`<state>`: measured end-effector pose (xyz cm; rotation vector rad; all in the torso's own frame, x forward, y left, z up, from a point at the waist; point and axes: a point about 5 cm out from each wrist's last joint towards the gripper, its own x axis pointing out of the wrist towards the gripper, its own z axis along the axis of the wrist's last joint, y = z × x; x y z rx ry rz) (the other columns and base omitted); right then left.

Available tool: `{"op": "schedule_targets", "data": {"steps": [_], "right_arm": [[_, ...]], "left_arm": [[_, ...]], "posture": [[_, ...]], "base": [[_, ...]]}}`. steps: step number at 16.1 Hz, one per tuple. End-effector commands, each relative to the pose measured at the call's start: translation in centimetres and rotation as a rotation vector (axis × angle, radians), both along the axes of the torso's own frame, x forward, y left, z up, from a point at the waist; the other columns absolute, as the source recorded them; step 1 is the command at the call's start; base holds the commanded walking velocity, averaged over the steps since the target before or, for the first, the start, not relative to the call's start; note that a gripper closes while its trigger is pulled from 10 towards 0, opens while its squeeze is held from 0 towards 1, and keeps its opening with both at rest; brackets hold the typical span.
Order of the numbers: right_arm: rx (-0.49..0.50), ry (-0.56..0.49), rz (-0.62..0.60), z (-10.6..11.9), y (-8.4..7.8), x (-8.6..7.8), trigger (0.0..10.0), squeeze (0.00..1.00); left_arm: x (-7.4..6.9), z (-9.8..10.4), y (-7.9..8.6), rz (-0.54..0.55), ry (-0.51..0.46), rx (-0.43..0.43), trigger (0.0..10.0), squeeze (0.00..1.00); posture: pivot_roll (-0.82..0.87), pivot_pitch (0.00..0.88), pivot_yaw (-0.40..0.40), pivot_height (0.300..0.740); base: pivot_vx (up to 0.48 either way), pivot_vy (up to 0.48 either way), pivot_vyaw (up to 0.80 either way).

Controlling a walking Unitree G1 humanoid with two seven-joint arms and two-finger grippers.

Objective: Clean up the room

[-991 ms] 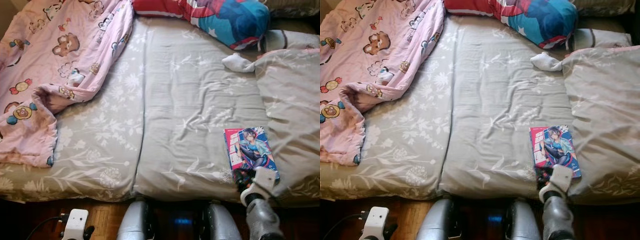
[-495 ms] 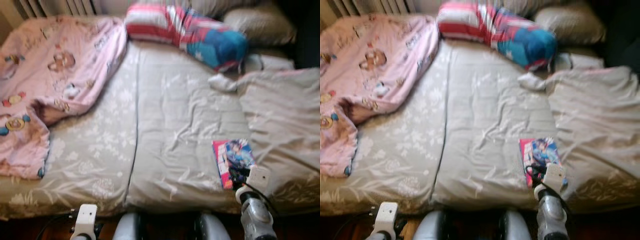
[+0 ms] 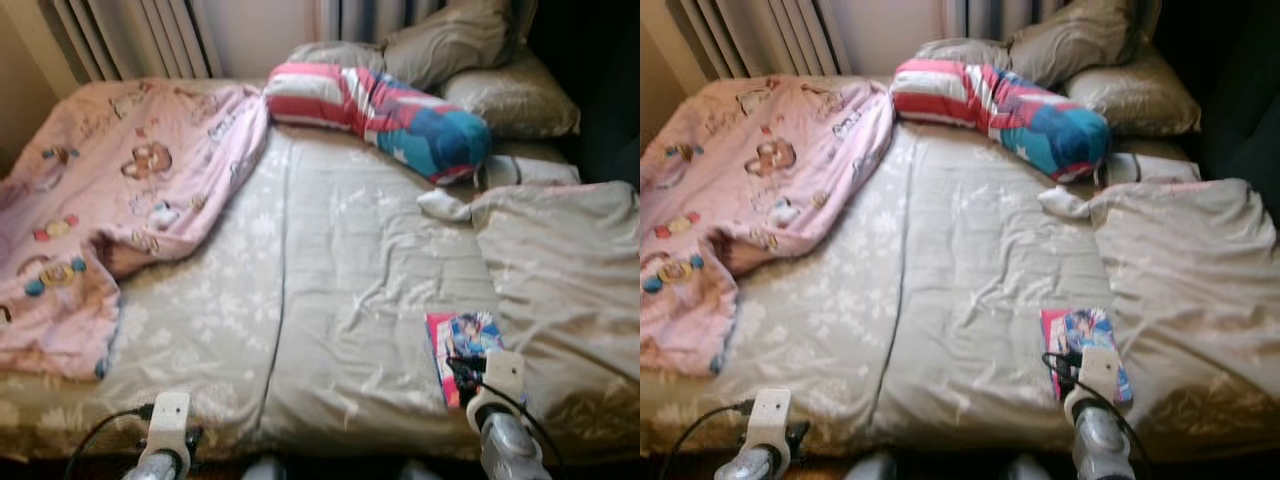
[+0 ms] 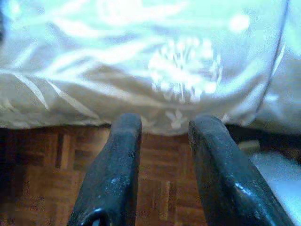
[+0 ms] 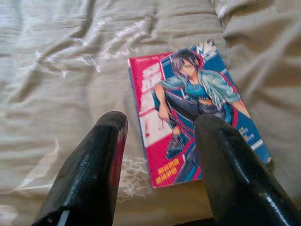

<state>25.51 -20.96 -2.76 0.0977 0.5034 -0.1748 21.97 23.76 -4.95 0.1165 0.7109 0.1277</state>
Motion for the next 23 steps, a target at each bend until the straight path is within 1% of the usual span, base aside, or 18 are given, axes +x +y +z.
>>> {"op": "schedule_targets", "data": {"steps": [1, 2, 4, 5, 8, 9, 10, 11, 13, 16, 17, 18, 19, 20, 21, 23], "right_arm": [[0.013, 0.068, 0.037, -1.0, 0.8, -0.8, 10.0, 0.0], [0.016, 0.087, 0.032, -1.2, 0.7, -1.1, 10.0, 0.0], [0.028, 0.129, 0.008, -1.9, 0.6, -1.9, 10.0, 0.0], [0.041, 0.186, 0.017, -2.6, 1.0, -2.7, 10.0, 0.0], [0.078, 0.268, -0.031, -4.0, 1.1, -4.7, 10.0, 0.0], [0.071, 0.303, -0.01, -4.5, 1.4, -5.5, 10.0, 0.0], [0.059, 0.334, 0.04, -4.9, 1.9, -6.0, 10.0, 0.0], [0.058, 0.348, 0.061, -5.1, 2.1, -6.4, 10.0, 0.0], [0.066, 0.352, 0.037, -5.1, 2.0, -6.5, 10.0, 0.0], [0.064, 0.356, 0.04, -5.2, 2.1, -6.5, 10.0, 0.0], [0.065, 0.368, 0.064, -5.3, 2.4, -6.6, 10.0, 0.0], [0.043, 0.371, 0.096, -5.3, 2.6, -6.6, 10.0, 0.0], [0.087, 0.354, 0.085, -5.3, 2.8, -6.6, 10.0, 0.0], [0.043, 0.36, 0.12, -5.3, 2.8, -6.6, 10.0, 0.0], [0.033, 0.363, 0.129, -5.3, 2.9, -6.7, 10.0, 0.0], [0.06, 0.38, 0.095, -5.5, 2.7, -7.1, 10.0, 0.0]], "left_arm": [[-0.4, -0.2, 0.4, 0.05, 0.009, -0.026, 10.0, 0.0], [-0.7, -0.4, 0.2, 0.054, 0.018, -0.037, 10.0, 0.0], [-1.2, -0.9, -0.5, 0.033, 0.045, -0.04, 10.0, 0.0], [-1.4, -1.1, -0.8, 0.024, 0.057, -0.039, 10.0, 0.0], [-1.1, -1.2, -1.4, 0.01, 0.068, -0.042, 10.0, 0.0], [-1.0, -1.2, -1.6, 0.009, 0.067, -0.043, 10.0, 0.0], [-0.9, -1.2, -1.7, 0.011, 0.066, -0.046, 10.0, 0.0], [-0.9, -1.2, -1.9, 0.014, 0.066, -0.048, 10.0, 0.0], [-0.9, -1.2, -2.1, 0.014, 0.069, -0.054, 10.0, 0.0], [-0.9, -1.3, -2.0, 0.011, 0.074, -0.053, 10.0, 0.0], [-1.1, -1.4, -1.9, 0.007, 0.087, -0.046, 10.0, 0.0], [-1.2, -1.4, -1.8, 0.004, 0.091, -0.043, 10.0, 0.0], [-1.3, -1.4, -1.7, 0.005, 0.092, -0.042, 10.0, 0.0], [-1.3, -1.4, -1.7, 0.001, 0.092, -0.041, 10.0, 0.0], [-1.3, -1.4, -1.7, -0.002, 0.092, -0.039, 10.0, 0.0], [-1.4, -1.4, -1.6, -0.006, 0.097, -0.033, 10.0, 0.0]], "posture": [[0.11, 0.045, 0.028, 0.733], [0.1, 0.038, 0.025, 0.74], [0.1, 0.028, 0.021, 0.74], [0.09, 0.022, 0.019, 0.74], [0.09, 0.007, 0.008, 0.74], [0.09, 0.002, 0.003, 0.74], [0.09, 0.0, 0.002, 0.74], [0.09, 0.0, 0.0, 0.74], [0.09, 0.0, 0.001, 0.74], [0.09, 0.0, 0.012, 0.74], [0.08, 0.0, 0.015, 0.74], [0.09, 0.0, 0.017, 0.74], [0.09, 0.0, 0.02, 0.74], [0.09, 0.0, 0.021, 0.74], [0.09, 0.0, 0.022, 0.74], [0.09, 0.0, 0.026, 0.74]], "base": [[0.0, 0.0, 0.0], [0.0, 0.0, 0.0], [0.0, 0.0, 0.0], [0.0, 0.0, 0.0], [0.0, 0.0, 0.0], [0.0, 0.0, 0.0], [0.0, 0.0, 0.0], [0.0, 0.0, 0.0], [0.0, 0.0, 0.0], [0.0, 0.0, 0.0], [0.0, 0.262, 0.0], [0.0, 0.274, 0.0], [0.0, 0.274, 0.0], [0.0, 0.274, 0.8], [0.0, 0.341, 0.8], [0.0, 0.358, 0.0]]}}
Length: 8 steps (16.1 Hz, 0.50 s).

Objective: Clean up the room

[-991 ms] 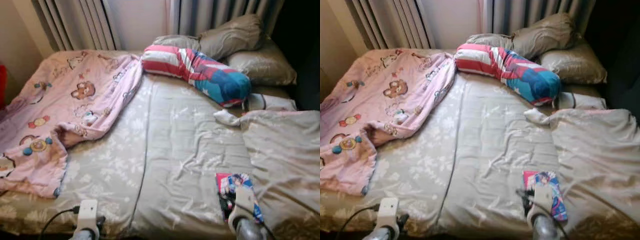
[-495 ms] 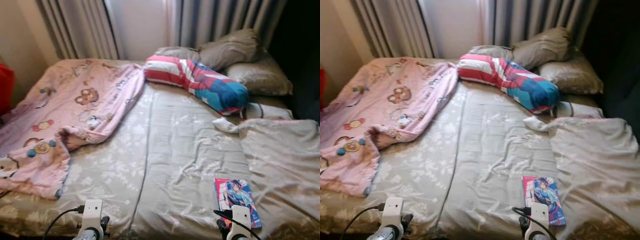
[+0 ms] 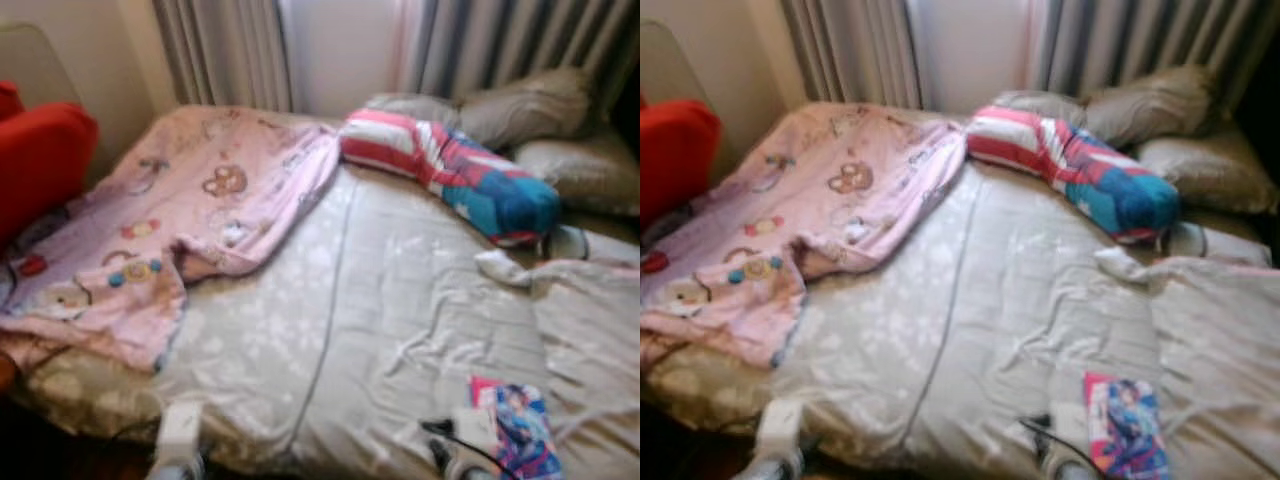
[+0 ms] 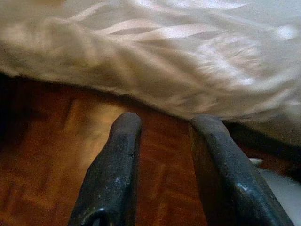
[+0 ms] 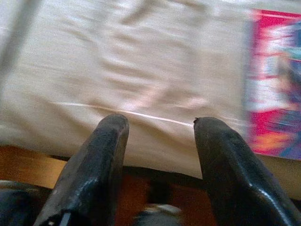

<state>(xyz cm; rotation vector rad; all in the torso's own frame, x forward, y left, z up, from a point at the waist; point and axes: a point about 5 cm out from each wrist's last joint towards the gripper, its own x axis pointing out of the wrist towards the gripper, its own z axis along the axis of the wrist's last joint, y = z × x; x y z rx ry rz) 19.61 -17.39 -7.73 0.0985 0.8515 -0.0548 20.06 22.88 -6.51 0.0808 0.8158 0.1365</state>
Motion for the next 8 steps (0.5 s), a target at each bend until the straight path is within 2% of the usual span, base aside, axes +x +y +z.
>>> {"op": "schedule_targets", "data": {"steps": [1, 3, 8], "right_arm": [[-0.009, 0.045, -0.027, -0.57, -0.85, -1.23, 10.0, 0.0], [-0.018, 0.06, 0.023, -0.66, -0.71, -1.35, 10.0, 0.0], [-0.002, 0.047, 0.014, -0.54, -0.4, -1.06, 10.0, 0.0]], "left_arm": [[0.53, 0.11, -0.75, -0.035, -0.003, 0.0, 10.0, 0.0], [0.44, 0.05, -0.75, -0.035, 0.001, 0.002, 10.0, 0.0], [0.47, 0.11, -0.58, -0.034, 0.001, 0.002, 10.0, 0.0]], "posture": [[0.09, 0.0, 0.026, 0.74], [0.09, 0.0, 0.023, 0.74], [0.09, 0.0, 0.029, 0.74]], "base": [[0.0, 0.356, 0.0], [0.0, 0.354, 0.0], [0.0, 0.355, 0.0]]}}
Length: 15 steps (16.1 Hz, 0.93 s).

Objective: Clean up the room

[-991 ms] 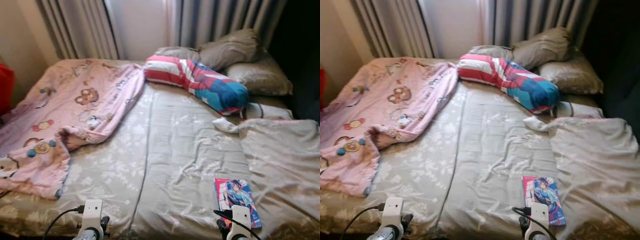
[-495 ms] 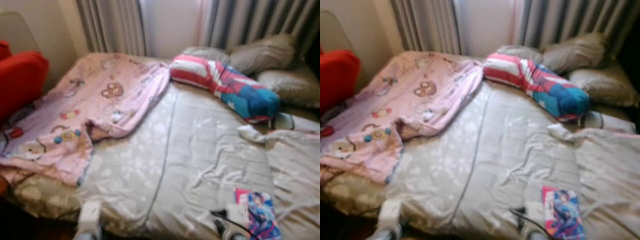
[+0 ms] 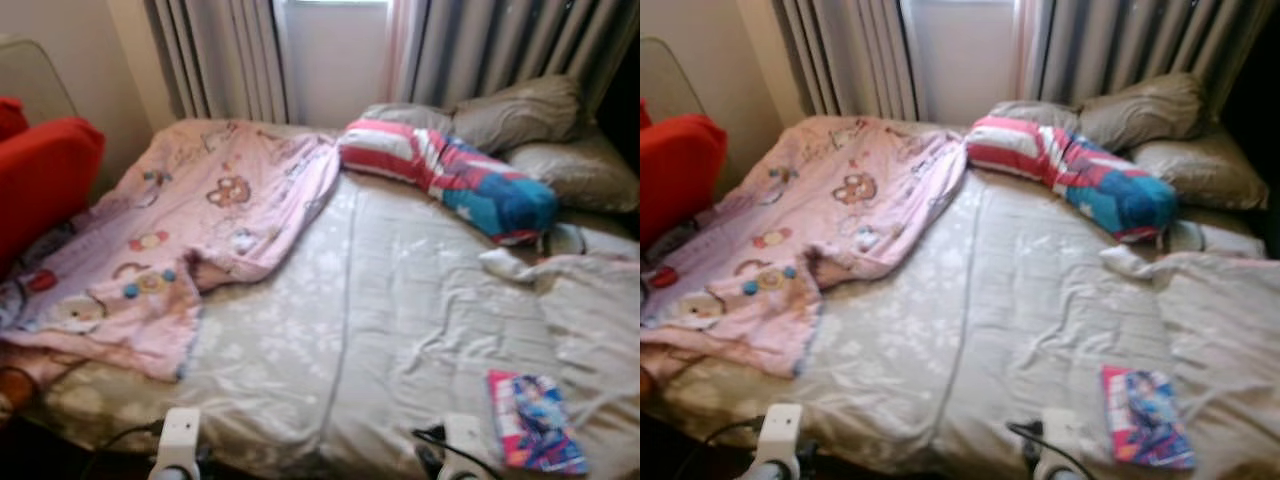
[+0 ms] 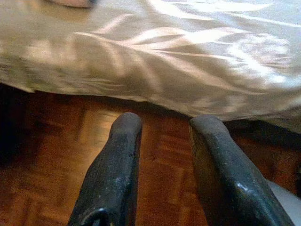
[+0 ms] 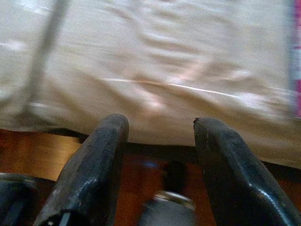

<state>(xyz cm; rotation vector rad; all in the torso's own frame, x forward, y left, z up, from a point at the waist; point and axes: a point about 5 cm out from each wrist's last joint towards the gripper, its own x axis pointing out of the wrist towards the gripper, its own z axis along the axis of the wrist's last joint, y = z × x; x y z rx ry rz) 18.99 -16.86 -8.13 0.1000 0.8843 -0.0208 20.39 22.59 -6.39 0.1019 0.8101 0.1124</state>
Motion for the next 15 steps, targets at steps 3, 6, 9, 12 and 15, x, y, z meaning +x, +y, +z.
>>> {"op": "schedule_targets", "data": {"steps": [3, 6, 9, 12, 15], "right_arm": [[-0.007, 0.013, -0.024, -0.13, -0.87, -0.39, 10.0, 0.0], [-0.015, 0.015, -0.009, -0.14, -0.85, -0.4, 10.0, 0.0], [-0.001, 0.004, -0.02, -0.1, -0.74, -0.35, 10.0, 0.0], [0.007, 0.008, -0.051, -0.15, -0.82, -0.44, 10.0, 0.0], [0.013, 0.005, -0.074, -0.14, -0.91, -0.44, 10.0, 0.0]], "left_arm": [[0.17, 0.02, -0.25, -0.003, 0.002, -0.007, 10.0, 0.0], [0.2, 0.03, -0.25, -0.002, 0.001, -0.008, 10.0, 0.0], [0.2, 0.06, -0.12, -0.001, 0.003, -0.006, 10.0, 0.0], [0.24, 0.09, -0.08, -0.002, 0.002, -0.004, 10.0, 0.0], [0.3, 0.14, -0.03, -0.002, 0.0, -0.004, 10.0, 0.0]], "posture": [[0.1, 0.0, 0.029, 0.74], [0.1, 0.0, 0.027, 0.74], [0.1, 0.0, 0.03, 0.74], [0.1, 0.0, 0.032, 0.74], [0.1, 0.005, 0.031, 0.74]], "base": [[0.0, 0.355, 0.0], [0.0, 0.48, 0.0], [0.0, 0.48, 0.49], [0.0, 0.48, 0.15], [0.0, 0.48, 0.0]]}}
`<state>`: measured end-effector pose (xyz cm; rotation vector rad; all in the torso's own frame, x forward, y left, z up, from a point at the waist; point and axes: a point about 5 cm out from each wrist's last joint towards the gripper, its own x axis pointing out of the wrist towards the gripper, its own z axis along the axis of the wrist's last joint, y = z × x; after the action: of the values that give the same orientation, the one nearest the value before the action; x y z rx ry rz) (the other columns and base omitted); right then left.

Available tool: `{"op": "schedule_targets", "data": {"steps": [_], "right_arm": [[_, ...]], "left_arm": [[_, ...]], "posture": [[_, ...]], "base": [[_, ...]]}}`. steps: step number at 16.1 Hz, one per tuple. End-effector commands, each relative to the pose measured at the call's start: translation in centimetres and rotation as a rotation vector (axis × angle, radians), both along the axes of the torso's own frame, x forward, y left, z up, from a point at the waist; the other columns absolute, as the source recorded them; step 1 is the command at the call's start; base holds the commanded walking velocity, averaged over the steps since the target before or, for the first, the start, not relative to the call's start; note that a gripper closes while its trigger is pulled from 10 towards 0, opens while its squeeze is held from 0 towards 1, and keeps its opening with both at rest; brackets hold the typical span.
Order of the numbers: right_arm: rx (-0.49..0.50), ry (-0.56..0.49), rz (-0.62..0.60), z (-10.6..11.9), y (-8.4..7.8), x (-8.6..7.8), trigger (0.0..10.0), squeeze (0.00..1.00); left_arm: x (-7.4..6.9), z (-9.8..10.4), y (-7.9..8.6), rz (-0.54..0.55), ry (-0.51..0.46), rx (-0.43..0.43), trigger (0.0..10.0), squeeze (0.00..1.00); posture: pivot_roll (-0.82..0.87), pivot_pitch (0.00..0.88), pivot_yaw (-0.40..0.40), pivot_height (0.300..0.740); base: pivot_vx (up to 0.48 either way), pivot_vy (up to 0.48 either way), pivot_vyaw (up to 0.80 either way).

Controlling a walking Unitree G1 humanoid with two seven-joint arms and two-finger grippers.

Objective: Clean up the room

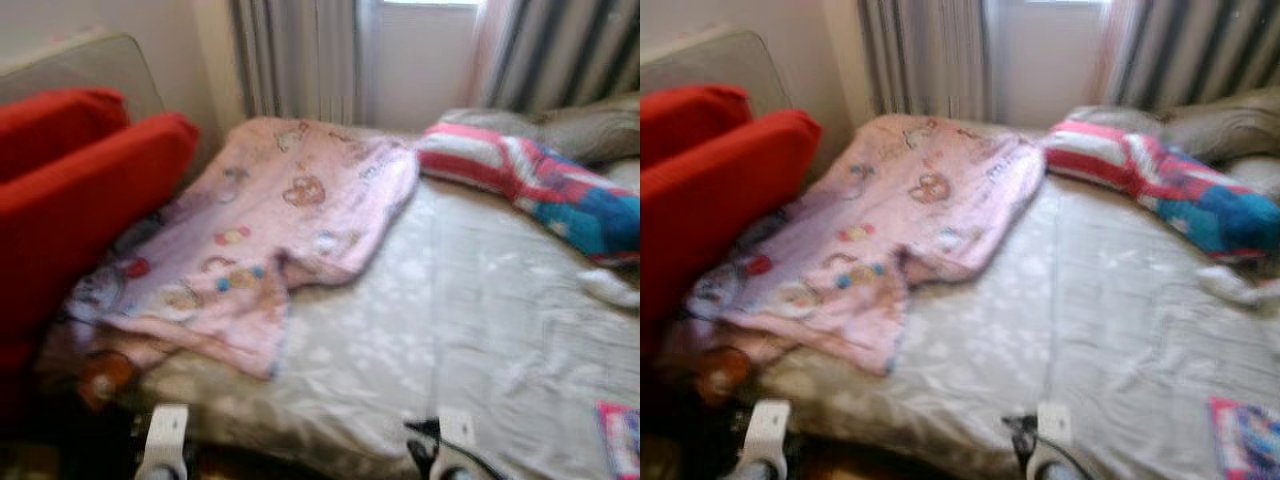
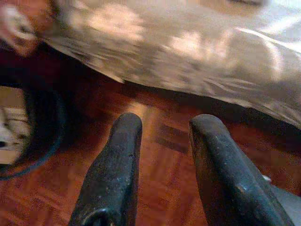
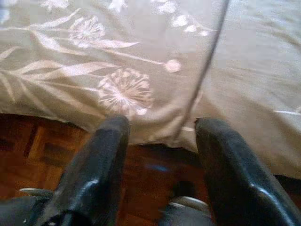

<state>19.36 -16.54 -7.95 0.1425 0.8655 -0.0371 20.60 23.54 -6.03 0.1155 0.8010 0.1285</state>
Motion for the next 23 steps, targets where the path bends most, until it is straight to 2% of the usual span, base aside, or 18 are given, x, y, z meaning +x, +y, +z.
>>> {"op": "schedule_targets", "data": {"steps": [1, 11, 16, 23], "right_arm": [[-0.015, 0.022, -0.045, -0.31, -1.23, -0.79, 10.0, 0.0], [-0.024, 0.02, -0.067, -0.24, -1.74, -0.76, 10.0, 0.0], [-0.018, 0.012, -0.068, -0.09, -1.43, -0.38, 10.0, 0.0], [-0.014, 0.012, -0.076, -0.15, -1.31, -0.49, 10.0, 0.0]], "left_arm": [[0.13, -0.2, -0.94, -0.01, 0.008, -0.022, 10.0, 0.0], [0.13, -0.19, -0.89, -0.003, 0.008, -0.028, 10.0, 0.0], [0.21, -0.07, -0.57, -0.001, 0.005, -0.021, 10.0, 0.0], [0.39, -0.03, -0.96, -0.015, -0.005, -0.034, 10.0, 0.0]], "posture": [[0.1, 0.005, 0.032, 0.74], [0.11, 0.022, 0.036, 0.74], [0.11, 0.03, 0.042, 0.74], [0.11, 0.039, 0.041, 0.74]], "base": [[0.0, 0.48, 0.0], [0.0, 0.48, 0.0], [0.0, 0.448, 0.0], [0.0, 0.0, 0.0]]}}
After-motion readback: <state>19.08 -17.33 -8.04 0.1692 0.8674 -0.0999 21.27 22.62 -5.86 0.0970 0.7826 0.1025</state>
